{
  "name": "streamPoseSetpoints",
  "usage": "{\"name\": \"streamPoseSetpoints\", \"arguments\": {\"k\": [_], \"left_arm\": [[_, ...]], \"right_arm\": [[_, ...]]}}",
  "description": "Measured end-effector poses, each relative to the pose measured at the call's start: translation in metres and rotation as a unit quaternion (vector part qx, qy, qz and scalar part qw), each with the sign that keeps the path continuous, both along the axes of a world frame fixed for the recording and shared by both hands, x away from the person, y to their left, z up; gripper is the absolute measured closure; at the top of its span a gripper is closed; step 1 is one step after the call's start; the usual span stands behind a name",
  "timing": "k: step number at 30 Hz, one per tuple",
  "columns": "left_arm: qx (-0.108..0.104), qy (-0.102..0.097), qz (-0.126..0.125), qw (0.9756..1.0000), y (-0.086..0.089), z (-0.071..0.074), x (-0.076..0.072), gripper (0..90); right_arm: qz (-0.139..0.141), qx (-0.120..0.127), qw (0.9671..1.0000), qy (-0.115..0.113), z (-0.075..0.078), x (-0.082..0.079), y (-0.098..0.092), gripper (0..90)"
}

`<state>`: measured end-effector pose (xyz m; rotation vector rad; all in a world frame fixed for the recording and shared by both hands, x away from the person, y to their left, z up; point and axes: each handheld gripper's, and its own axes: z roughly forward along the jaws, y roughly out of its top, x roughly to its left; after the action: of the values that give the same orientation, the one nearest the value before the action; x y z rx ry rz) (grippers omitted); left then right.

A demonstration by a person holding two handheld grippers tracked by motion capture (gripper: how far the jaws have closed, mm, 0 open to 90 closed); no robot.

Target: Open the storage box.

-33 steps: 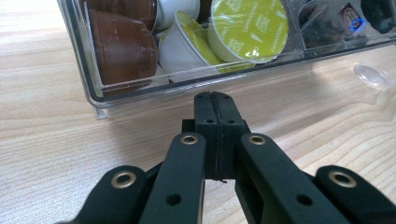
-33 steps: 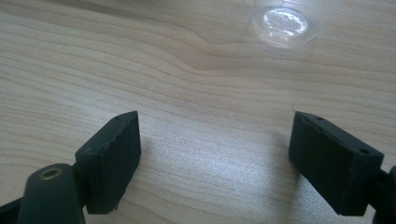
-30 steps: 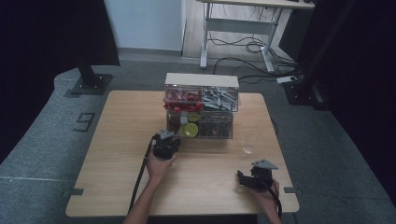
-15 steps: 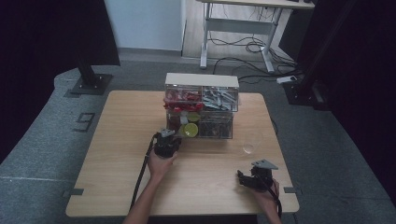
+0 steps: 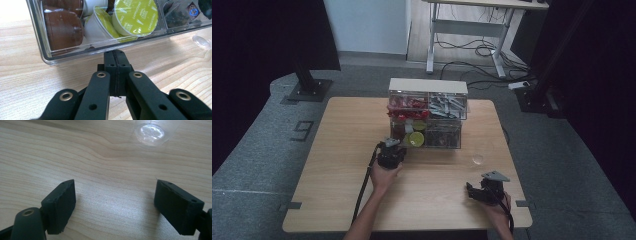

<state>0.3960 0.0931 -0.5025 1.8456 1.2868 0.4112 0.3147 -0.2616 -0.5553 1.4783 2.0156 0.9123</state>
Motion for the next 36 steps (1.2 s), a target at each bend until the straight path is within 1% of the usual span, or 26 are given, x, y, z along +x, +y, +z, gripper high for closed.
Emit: {"name": "streamPoseSetpoints", "arguments": {"k": [3, 11, 20, 21, 25, 27, 36], "left_arm": [[-0.001, 0.000, 0.001, 1.0000, 0.000, 0.000, 0.000, 90.0], [0.004, -0.004, -0.001, 1.0000, 0.000, 0.000, -0.002, 90.0], [0.002, -0.007, -0.002, 1.0000, -0.001, 0.002, -0.003, 90.0], [-0.002, -0.010, 0.000, 0.9999, -0.001, 0.003, -0.004, 90.0], [-0.005, -0.015, 0.002, 0.9999, -0.001, 0.006, -0.003, 90.0], [-0.003, -0.017, -0.001, 0.9999, -0.002, 0.009, -0.003, 90.0], [-0.002, -0.022, -0.002, 0.9998, -0.002, 0.014, -0.005, 90.0]], "right_arm": [[0.000, 0.000, 1.0000, 0.000, 0.000, 0.000, 0.000, 17.9], [0.000, 0.000, 1.0000, 0.000, 0.000, 0.000, 0.000, 17.9], [0.000, 0.000, 1.0000, 0.000, 0.000, 0.000, 0.000, 18.0], [0.000, -0.001, 1.0000, 0.000, 0.000, 0.000, 0.000, 18.0], [0.000, -0.001, 1.0000, 0.000, 0.000, 0.000, 0.000, 18.0], [0.000, -0.001, 1.0000, 0.000, 0.000, 0.000, 0.000, 18.0], [0.001, -0.001, 1.0000, 0.000, 0.000, 0.000, 0.000, 18.1]]}}
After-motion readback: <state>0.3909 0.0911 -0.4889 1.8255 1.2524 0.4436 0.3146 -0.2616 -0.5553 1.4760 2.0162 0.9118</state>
